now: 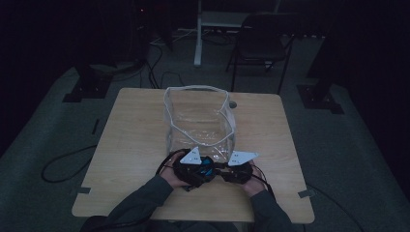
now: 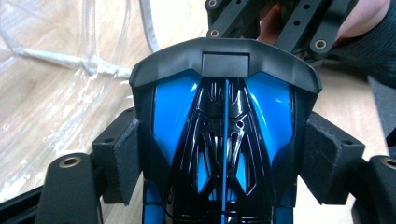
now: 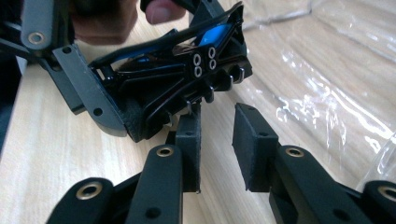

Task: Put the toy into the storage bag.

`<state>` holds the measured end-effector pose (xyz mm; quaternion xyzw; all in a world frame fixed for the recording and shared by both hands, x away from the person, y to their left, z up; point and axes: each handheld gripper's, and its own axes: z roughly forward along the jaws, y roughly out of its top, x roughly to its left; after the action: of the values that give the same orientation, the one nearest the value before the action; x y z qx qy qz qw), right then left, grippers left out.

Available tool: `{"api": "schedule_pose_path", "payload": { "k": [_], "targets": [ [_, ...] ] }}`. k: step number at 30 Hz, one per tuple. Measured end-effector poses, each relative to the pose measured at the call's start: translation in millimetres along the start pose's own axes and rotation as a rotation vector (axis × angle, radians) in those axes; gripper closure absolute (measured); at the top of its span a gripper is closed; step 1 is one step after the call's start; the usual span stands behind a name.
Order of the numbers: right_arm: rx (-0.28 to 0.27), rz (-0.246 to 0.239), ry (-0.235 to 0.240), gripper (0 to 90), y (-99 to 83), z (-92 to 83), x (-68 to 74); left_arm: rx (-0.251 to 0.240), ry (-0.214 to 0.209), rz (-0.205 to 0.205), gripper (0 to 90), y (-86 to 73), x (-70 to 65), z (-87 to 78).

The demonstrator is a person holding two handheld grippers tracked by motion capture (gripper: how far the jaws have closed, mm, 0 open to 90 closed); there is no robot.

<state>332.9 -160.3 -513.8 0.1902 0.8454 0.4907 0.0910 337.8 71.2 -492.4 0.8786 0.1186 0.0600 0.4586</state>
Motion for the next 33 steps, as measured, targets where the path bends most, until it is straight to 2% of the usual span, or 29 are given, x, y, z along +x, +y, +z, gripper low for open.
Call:
{"api": "schedule_pose_path", "payload": {
  "k": [3,9,17,23,24,25,26,28,33],
  "targets": [
    [-0.023,-0.011,-0.009,75.0,3.6,-5.1,3.2,-0.017,-0.008,0.012,25.4,3.3,-1.8,-4.0],
    [-0.059,-0.010,0.013,76.7,7.2,-11.2,6.3,-0.048,-0.028,0.006,25.4,6.7,-2.6,-9.1],
    [-0.097,-0.006,0.020,79.5,9.4,-15.9,7.2,-0.098,-0.077,-0.043,25.2,6.8,0.8,-11.6],
    [-0.113,-0.024,0.010,81.0,10.3,-17.6,8.2,-0.123,-0.109,-0.079,24.9,6.6,2.3,-12.0],
    [-0.115,-0.027,0.010,81.0,10.5,-18.0,8.3,-0.133,-0.124,-0.104,24.8,6.2,3.8,-11.8],
    [-0.117,-0.028,0.009,81.0,10.6,-18.1,8.4,-0.133,-0.124,-0.104,24.6,6.2,3.8,-11.8],
    [-0.118,-0.027,0.008,81.0,10.6,-18.2,8.5,-0.141,-0.147,-0.134,24.5,5.7,5.5,-11.2],
    [-0.123,-0.027,0.011,81.0,10.8,-18.0,8.6,-0.149,-0.156,-0.158,24.1,5.4,6.4,-10.6],
    [-0.125,-0.032,0.005,81.1,10.6,-17.0,8.8,-0.157,-0.165,-0.186,24.3,4.5,8.1,-9.3]
  ]
}}
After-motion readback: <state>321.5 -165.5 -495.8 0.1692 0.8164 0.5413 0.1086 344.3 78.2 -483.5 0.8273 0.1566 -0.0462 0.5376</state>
